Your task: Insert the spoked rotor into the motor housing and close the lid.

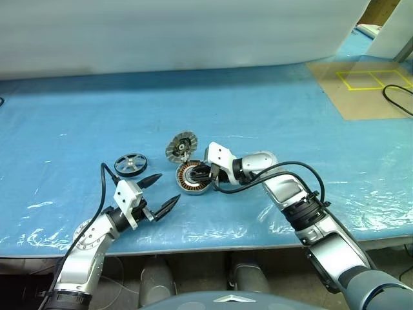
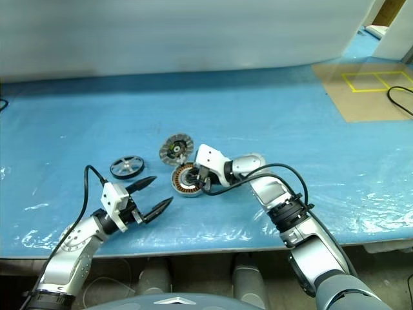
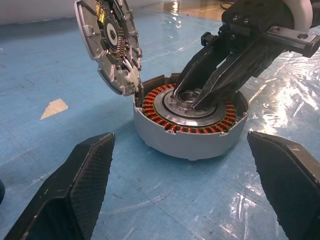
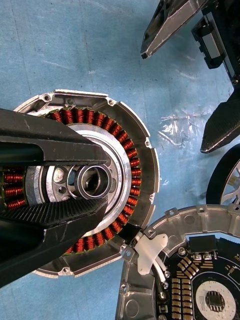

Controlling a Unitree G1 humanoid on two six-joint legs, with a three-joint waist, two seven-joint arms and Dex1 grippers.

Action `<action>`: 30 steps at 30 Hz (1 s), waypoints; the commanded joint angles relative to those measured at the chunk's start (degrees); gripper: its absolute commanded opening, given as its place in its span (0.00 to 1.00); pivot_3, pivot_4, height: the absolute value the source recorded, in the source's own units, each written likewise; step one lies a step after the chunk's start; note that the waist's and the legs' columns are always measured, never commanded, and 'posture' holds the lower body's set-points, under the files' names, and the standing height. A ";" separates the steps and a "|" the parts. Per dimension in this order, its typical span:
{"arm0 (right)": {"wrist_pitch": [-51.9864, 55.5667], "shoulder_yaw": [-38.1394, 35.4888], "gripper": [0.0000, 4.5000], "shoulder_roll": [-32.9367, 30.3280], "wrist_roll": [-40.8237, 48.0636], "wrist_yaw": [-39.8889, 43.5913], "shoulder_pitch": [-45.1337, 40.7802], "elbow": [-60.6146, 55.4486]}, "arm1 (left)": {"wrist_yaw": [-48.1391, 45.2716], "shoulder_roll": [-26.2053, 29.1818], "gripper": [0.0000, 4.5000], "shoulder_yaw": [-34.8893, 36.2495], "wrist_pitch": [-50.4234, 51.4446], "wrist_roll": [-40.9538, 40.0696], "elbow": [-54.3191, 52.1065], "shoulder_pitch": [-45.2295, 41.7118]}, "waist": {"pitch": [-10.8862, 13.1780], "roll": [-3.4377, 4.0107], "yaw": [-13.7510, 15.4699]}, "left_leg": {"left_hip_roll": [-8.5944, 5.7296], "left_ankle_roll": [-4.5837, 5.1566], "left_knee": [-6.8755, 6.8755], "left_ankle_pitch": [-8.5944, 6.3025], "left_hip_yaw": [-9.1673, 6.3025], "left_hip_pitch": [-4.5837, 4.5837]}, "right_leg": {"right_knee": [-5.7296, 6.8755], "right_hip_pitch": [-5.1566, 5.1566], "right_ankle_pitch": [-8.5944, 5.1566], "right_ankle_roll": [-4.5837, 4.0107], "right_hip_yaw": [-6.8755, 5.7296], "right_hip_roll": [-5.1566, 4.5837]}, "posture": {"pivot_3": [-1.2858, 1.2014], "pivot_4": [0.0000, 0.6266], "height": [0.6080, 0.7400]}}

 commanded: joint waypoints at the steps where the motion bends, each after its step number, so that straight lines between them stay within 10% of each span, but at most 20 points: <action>1: 0.26 -0.35 0.13 -0.62 -0.02 0.36 0.58 -0.51 | -0.18 0.45 1.00 0.58 -1.15 -0.03 -1.22 0.04 | 0.00 0.00 0.01 | 0.00 0.00 0.00 0.00 0.00 0.00 | 0.00 0.00 0.00 0.00 0.00 0.00 | 0.52 0.24 1.00; 30: 1.31 0.08 0.13 -0.89 -0.73 -0.57 0.97 -0.66 | -0.26 0.02 1.00 0.23 -1.82 0.45 -0.22 -0.37 | 0.00 0.00 0.11 | 0.00 0.00 0.10 0.00 0.00 0.01 | 0.05 0.04 0.00 0.00 0.00 -0.02 | 0.52 0.24 1.00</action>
